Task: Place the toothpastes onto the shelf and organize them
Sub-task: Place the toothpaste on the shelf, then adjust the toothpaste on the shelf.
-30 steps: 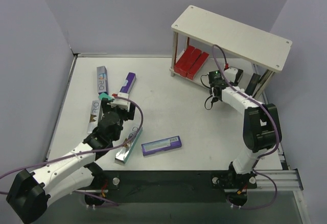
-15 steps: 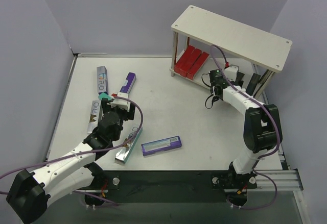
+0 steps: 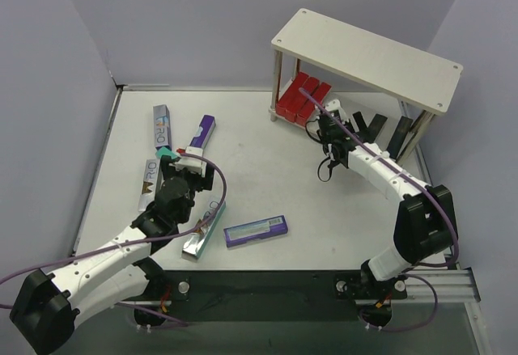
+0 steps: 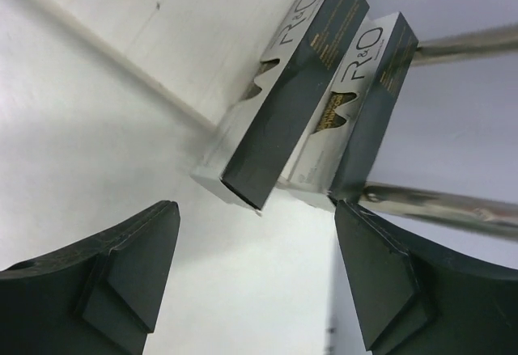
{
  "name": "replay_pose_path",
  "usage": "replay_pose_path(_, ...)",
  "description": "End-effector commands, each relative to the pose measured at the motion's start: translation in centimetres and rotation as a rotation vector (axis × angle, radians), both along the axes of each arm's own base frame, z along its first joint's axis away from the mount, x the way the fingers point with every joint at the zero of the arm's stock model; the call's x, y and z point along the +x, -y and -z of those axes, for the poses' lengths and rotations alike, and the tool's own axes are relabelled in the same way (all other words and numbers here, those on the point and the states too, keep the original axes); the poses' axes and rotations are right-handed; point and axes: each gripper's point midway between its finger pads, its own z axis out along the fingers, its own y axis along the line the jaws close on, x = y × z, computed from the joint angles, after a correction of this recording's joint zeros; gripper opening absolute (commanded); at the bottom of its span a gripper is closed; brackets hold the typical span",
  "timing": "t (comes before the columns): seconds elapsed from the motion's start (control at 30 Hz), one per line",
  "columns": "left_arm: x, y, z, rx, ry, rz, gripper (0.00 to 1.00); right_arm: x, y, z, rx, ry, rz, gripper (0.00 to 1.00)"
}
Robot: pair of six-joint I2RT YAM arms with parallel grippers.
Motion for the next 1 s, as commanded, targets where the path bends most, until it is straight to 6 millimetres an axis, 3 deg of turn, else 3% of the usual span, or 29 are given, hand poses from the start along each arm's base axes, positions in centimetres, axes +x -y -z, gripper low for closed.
replay_pose_path(0.0, 0.2, 0.5, -2.8, -0.053, 0.058, 0.018, 0.91, -1.2, 1.1, 0.0, -0.25, -0.244, -0.202, 0.79)
replay_pose_path(0.2, 0.2, 0.6, -2.8, -0.055, 0.056, 0.021, 0.91, -0.2, 0.6, 0.4, -0.331, -0.345, -0.312, 0.79)
replay_pose_path(0.4, 0.1, 0.5, -2.9, -0.056, 0.059, 0.024, 0.91, 0.5, 0.2, 2.4, -0.343, -0.424, -0.355, 0.73)
replay_pose_path(0.63, 0.1, 0.5, -3.2, -0.061, 0.064, 0.025, 0.91, 1.3, 1.3, 3.8, -0.381, -0.484, -0.34, 0.66)
replay_pose_path(0.97, 0.1, 0.7, -3.0, -0.058, 0.059, 0.036, 0.91, 1.9, 3.7, 4.0, -0.419, -0.499, -0.272, 0.62)
